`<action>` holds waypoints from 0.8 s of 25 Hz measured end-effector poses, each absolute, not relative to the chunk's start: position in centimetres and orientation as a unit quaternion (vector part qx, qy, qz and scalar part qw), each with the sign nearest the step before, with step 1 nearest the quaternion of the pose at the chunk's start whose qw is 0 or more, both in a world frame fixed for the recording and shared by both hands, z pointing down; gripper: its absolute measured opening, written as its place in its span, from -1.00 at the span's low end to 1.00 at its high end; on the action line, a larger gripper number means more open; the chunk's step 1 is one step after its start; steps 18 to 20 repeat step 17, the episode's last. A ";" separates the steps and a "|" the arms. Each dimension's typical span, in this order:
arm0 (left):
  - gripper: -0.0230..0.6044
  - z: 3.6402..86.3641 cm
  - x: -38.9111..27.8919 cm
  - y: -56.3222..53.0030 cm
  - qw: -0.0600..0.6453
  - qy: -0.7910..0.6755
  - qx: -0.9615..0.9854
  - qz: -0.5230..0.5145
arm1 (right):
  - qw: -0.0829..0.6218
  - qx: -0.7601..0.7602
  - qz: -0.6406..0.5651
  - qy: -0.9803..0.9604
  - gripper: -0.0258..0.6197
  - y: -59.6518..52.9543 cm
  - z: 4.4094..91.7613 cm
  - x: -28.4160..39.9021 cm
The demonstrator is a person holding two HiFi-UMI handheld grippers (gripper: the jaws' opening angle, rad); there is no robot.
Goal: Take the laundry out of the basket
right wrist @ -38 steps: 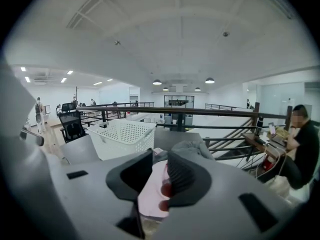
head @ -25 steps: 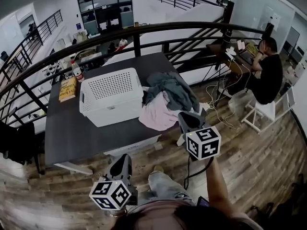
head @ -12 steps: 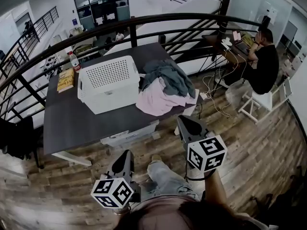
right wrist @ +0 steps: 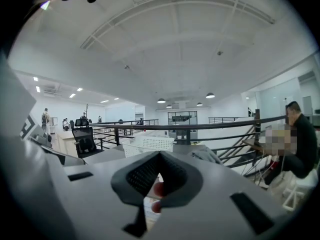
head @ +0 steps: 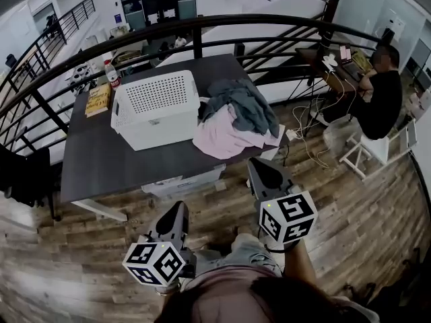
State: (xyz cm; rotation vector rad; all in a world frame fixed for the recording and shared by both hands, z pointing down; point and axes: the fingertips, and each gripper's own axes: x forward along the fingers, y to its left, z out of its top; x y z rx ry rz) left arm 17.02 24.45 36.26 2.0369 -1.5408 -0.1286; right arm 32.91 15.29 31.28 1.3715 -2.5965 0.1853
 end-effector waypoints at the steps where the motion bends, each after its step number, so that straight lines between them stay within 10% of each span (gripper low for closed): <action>1: -0.93 36.2 17.4 24.0 0.285 -0.582 0.760 -0.044 | 0.103 0.460 0.058 -0.880 -0.87 14.9 31.2 33.1; 20: -0.93 35.0 26.2 15.3 0.270 -0.630 0.727 -0.038 | 0.104 0.409 0.054 -0.905 -0.87 5.6 31.1 40.5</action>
